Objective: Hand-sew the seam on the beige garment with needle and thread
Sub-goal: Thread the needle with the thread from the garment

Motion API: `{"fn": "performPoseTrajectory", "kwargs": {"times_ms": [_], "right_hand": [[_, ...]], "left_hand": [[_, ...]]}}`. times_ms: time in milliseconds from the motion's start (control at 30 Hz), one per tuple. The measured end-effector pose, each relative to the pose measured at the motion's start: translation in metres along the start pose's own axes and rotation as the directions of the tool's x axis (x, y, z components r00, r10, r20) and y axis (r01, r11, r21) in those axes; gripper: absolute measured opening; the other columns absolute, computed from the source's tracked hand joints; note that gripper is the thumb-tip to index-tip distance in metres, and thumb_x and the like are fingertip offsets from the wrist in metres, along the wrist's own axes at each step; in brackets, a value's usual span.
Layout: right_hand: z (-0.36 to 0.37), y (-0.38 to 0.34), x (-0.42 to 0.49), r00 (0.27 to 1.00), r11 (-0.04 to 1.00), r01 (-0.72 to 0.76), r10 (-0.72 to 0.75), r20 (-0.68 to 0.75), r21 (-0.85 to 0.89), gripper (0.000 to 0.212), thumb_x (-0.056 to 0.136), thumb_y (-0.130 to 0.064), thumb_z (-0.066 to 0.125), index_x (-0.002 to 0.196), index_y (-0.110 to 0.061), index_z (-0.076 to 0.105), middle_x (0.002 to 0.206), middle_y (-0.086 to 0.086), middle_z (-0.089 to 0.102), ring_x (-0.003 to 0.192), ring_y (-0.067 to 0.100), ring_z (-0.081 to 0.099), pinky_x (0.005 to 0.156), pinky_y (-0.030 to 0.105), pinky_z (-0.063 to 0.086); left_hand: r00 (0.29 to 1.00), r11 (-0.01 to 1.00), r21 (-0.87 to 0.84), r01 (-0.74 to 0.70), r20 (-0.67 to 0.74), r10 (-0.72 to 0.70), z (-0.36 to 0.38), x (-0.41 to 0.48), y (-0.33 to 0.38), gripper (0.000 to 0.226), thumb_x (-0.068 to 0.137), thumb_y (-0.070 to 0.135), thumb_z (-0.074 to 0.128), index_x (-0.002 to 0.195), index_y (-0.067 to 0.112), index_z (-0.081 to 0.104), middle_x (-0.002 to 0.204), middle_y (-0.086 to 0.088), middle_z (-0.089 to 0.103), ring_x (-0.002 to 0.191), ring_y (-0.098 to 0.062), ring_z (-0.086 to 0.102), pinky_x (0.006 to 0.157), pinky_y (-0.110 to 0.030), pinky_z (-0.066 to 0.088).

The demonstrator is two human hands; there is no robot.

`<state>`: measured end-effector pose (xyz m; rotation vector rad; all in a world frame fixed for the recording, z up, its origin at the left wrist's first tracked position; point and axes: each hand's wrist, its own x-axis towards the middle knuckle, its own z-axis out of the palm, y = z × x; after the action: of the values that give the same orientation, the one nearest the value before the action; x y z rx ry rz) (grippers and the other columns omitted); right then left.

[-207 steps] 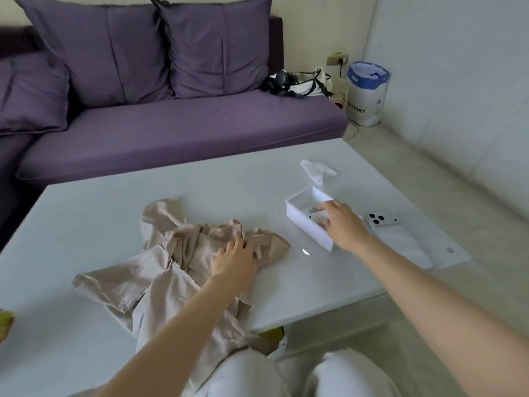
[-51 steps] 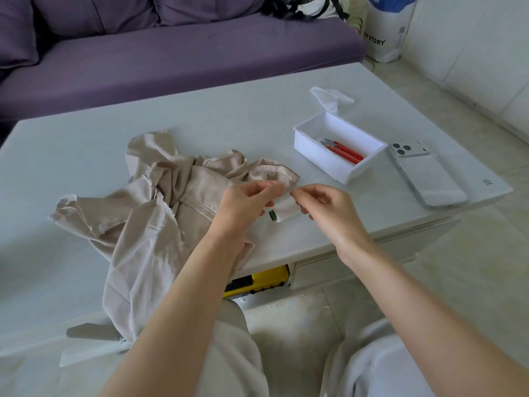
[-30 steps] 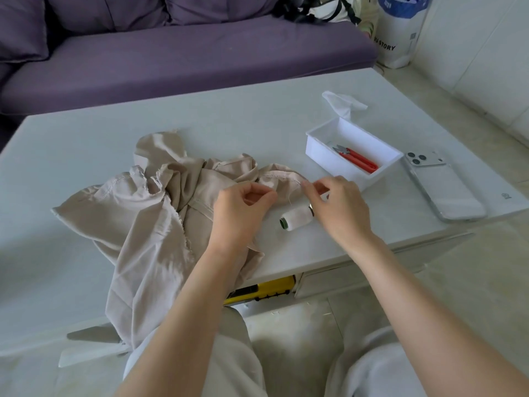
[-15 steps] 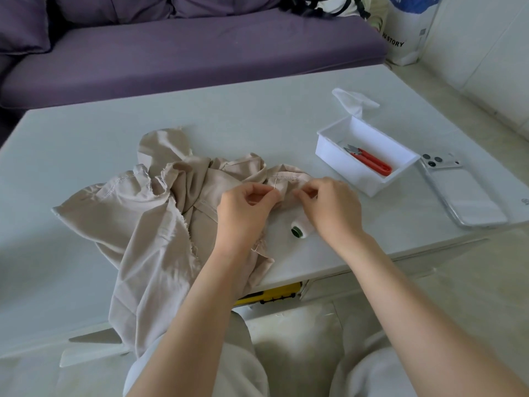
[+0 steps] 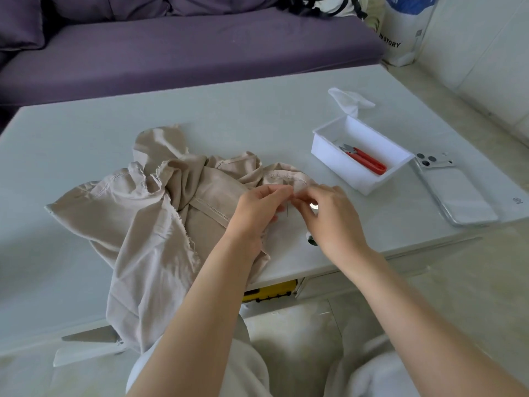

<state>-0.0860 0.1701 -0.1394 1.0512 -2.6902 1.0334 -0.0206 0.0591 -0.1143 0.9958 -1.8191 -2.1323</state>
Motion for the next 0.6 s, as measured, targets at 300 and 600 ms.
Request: {"fn": "performPoseTrajectory", "kwargs": {"times_ms": [300, 600], "right_hand": [[0.013, 0.009, -0.014, 0.994, 0.986, 0.111, -0.111, 0.004, -0.124, 0.005, 0.085, -0.015, 0.068, 0.082, -0.011, 0.069, 0.085, 0.006, 0.065, 0.083, 0.029, 0.054, 0.07, 0.035, 0.038], [-0.005, 0.046, 0.003, 0.992, 0.989, 0.124, -0.121, 0.036, -0.076, 0.008, 0.087, -0.009, 0.065, 0.087, -0.008, 0.073, 0.085, 0.006, 0.062, 0.089, 0.027, 0.054, 0.072, 0.035, 0.045]], "left_hand": [[1.0, 0.993, -0.118, 0.022, 0.012, -0.021, 0.01, 0.01, -0.004, 0.015, 0.091, 0.018, 0.062, 0.077, 0.022, 0.066, 0.074, 0.012, 0.069, 0.074, -0.008, 0.056, 0.067, -0.02, 0.04], [0.998, 0.979, -0.198, -0.04, -0.047, 0.031, 0.01, 0.013, -0.004, 0.035, 0.091, 0.017, 0.062, 0.058, 0.023, 0.073, 0.075, 0.009, 0.069, 0.09, -0.02, 0.053, 0.09, -0.035, 0.045]]}}
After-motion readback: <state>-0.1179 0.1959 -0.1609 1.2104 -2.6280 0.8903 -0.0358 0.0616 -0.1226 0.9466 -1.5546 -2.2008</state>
